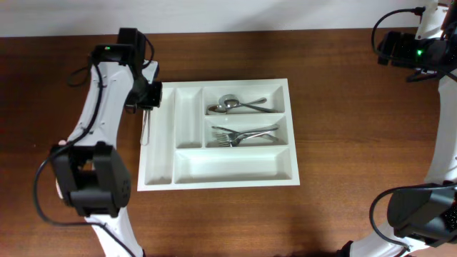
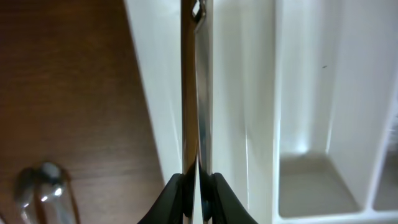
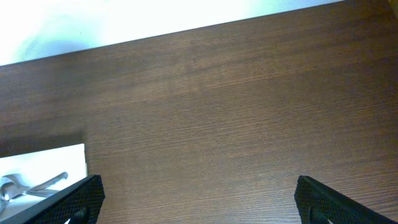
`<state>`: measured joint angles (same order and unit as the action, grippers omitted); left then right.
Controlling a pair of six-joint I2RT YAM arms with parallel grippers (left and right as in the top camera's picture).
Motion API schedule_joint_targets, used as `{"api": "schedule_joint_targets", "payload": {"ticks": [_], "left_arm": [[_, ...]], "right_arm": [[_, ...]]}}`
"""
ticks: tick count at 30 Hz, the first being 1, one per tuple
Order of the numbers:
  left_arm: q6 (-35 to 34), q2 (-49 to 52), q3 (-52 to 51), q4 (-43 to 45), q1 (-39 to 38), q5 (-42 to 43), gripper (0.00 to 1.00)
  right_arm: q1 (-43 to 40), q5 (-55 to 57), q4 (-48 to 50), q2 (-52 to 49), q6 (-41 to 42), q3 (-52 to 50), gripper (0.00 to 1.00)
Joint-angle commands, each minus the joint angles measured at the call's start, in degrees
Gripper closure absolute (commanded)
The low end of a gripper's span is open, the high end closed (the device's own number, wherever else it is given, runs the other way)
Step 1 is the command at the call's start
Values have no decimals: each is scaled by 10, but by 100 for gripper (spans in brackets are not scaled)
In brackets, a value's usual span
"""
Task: Pack container
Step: 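Carry the tongs into the tray's left compartment and release them, then withdraw the left gripper and move it over the small spoons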
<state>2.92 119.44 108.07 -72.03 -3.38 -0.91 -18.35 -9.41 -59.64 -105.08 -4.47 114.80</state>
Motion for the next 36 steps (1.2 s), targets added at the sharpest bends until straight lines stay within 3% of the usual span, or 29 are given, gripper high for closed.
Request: {"api": "schedule_joint_targets", "payload": {"ticks": [1, 7, 9, 12, 20, 27, 36], "left_arm": [[-7, 37, 4, 6, -16, -4, 91], [-8, 66, 4, 7, -27, -3, 87], [-8, 66, 4, 7, -26, -3, 69], [-8, 66, 5, 7, -26, -4, 27], [-8, 65, 50, -15, -26, -4, 25], [-8, 65, 210, -113, -16, -43, 18], [-2, 29, 324, -215, 67, -84, 17]], "right_arm": [[0, -7, 2, -4, 5, -2, 1], [0, -7, 2, -4, 5, -2, 1], [0, -7, 2, -4, 5, -2, 1], [0, -7, 2, -4, 5, -2, 1], [0, -7, 2, -4, 5, -2, 1], [0, -7, 2, -4, 5, -2, 1], [0, -7, 2, -4, 5, -2, 1]]}}
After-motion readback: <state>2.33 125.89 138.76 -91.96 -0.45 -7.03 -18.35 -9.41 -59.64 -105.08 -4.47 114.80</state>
